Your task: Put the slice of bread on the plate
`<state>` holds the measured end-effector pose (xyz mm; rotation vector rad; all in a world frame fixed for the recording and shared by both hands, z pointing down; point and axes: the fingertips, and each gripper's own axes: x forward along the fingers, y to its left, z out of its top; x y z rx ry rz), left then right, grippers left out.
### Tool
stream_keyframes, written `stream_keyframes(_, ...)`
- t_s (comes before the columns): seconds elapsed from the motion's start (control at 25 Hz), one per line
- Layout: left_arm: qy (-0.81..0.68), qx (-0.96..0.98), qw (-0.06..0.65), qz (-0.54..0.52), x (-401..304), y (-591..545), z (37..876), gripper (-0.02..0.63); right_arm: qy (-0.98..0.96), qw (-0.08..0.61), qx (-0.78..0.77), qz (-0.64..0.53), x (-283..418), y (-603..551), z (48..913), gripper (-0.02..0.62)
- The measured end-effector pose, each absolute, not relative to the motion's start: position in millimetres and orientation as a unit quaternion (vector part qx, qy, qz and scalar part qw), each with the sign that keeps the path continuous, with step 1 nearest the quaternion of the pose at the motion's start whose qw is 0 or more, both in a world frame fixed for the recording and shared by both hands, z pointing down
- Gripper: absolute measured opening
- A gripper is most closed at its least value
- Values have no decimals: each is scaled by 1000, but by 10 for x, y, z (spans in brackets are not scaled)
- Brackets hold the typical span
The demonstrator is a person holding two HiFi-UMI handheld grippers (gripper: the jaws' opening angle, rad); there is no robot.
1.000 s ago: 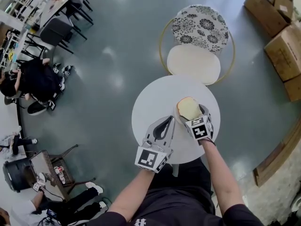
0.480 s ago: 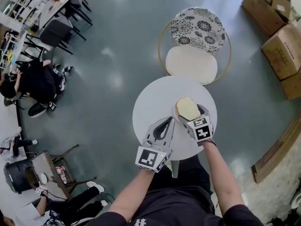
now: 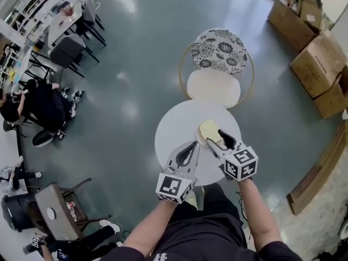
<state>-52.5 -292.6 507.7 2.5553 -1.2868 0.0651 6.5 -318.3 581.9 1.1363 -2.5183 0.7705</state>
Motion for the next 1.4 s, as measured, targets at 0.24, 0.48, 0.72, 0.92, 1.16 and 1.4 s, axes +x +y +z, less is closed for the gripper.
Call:
stream_keyframes(0.24,-438,886,151,31,-607,-2737,4736,6,-877,63,401,256,-53,-2976,5052,87)
stream_keyframes(0.48,-424,893,153,17,-652,-2597,4375,6,-882,27,408,234,-169,-2790,4557,28)
stream_keyframes(0.72,-418,898,136,2,-670,-2511,4038,6,-886,14,411,216,-207,-2637,4284,8)
stream_keyframes(0.92,-411,903,126,-5,-676,-2356,3823,6,-894,1,406,189,-283,-2472,3995,6)
stream_keyframes(1.16,-401,910,101,-18,-580,-2223,3520,6,-900,-10,410,149,-266,-2380,3661,6)
stream_keyframes(1.4,-399,912,86,-26,-595,-2101,3327,6,-901,-16,413,133,-263,-2260,3500,6)
